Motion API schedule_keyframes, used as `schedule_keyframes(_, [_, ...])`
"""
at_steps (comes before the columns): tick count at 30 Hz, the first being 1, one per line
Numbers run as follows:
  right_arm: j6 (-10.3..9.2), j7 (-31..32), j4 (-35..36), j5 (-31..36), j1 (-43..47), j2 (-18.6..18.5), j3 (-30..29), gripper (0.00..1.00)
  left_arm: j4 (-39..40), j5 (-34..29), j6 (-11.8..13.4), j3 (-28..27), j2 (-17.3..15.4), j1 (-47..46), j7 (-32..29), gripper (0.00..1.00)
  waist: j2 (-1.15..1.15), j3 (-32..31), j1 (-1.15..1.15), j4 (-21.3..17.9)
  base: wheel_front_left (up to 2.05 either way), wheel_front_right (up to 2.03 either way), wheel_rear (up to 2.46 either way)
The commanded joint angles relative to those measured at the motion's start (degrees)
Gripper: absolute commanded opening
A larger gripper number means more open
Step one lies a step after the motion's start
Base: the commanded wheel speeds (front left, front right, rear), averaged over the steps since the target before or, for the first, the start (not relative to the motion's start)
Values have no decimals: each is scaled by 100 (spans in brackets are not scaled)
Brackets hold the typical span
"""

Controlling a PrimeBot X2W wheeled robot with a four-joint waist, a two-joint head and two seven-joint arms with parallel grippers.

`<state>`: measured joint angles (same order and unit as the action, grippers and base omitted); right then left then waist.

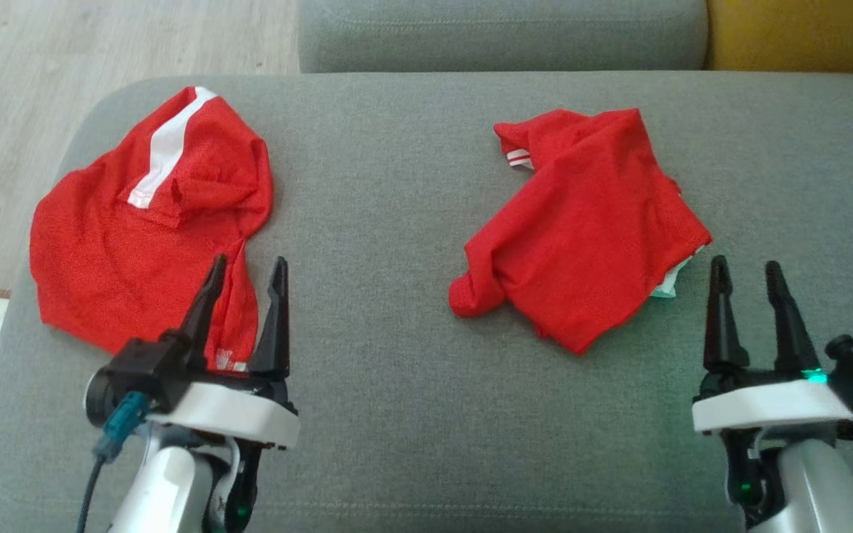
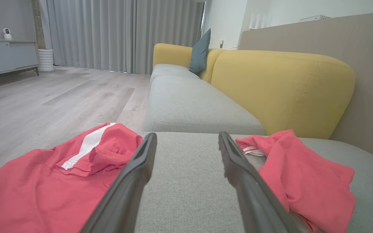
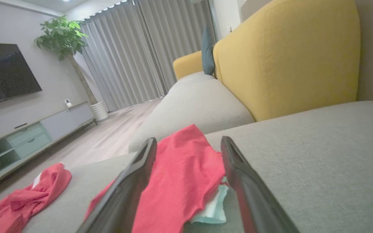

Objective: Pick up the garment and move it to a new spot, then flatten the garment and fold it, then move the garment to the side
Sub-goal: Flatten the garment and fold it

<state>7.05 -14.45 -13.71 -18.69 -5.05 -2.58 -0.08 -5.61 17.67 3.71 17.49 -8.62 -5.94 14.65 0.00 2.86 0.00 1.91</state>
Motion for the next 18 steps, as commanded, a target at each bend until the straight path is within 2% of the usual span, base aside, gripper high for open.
schedule_keyframes(1, [44,-55,47,77,-351,-30,31,100,155,-83,-65,-267,16,-166,35,100,0,73,0,36,0,0,0])
schedule_keyframes(7, [44,-55,-671,59,-793,-30,-226,100,100,-201,-243,-382,147,-229,35,100,0,267,0,151,0,0,0])
schedule_keyframes(18, [44,-55,-2960,-276,-2267,-30,-717,100,-11,-391,-563,-580,322,-397,35,100,0,774,0,361,0,0,0])
